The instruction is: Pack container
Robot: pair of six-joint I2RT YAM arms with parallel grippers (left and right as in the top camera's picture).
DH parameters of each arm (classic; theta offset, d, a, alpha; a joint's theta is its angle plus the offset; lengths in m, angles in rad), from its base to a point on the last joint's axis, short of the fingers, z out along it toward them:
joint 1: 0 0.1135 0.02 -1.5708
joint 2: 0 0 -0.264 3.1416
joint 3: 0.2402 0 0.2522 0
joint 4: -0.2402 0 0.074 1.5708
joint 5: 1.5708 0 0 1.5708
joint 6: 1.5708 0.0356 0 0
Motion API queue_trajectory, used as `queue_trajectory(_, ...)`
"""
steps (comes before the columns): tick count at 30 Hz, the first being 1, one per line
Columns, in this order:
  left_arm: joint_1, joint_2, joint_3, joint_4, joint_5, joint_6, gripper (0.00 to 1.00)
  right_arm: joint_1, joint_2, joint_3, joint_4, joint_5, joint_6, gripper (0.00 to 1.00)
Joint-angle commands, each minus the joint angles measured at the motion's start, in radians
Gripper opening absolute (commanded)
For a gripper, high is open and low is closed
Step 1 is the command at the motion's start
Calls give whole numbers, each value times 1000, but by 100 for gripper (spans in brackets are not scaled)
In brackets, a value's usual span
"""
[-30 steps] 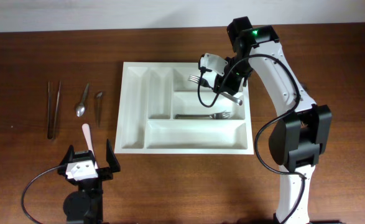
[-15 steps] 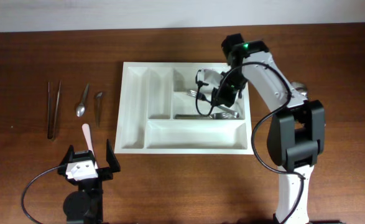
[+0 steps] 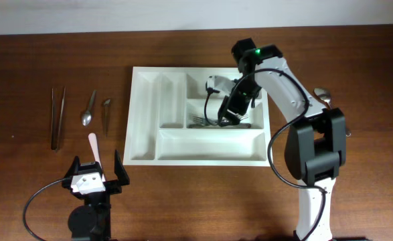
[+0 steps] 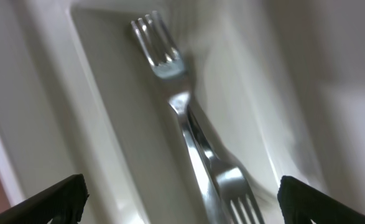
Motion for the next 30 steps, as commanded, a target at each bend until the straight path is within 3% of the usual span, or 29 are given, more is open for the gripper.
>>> queue_trajectory(1,4,-9,-10,3,11,15,99,-85,-12,123,-79,-10,98,99)
queue_trajectory(5,4,-9,-10,3,11,15,99,-179,-12,204,-152,-11,115,99)
queue_trajectory(10,4,-9,-10,3,11,15,99,-308,-12,224,-91,-13,329,99)
queue_trajectory(15,4,-9,-10,3,11,15,99,-418,-11,222,-65,40,352,99)
queue_trajectory(20,4,-9,-10,3,11,15,99,-476,-6,218,-65,217,352,100)
queue_trajectory(26,4,-9,-10,3,11,15,99,-490,6,140,-22,306,349,76)
queue_trajectory(30,4,-9,-10,3,11,15,99,-490,6,21,69,388,350,71)
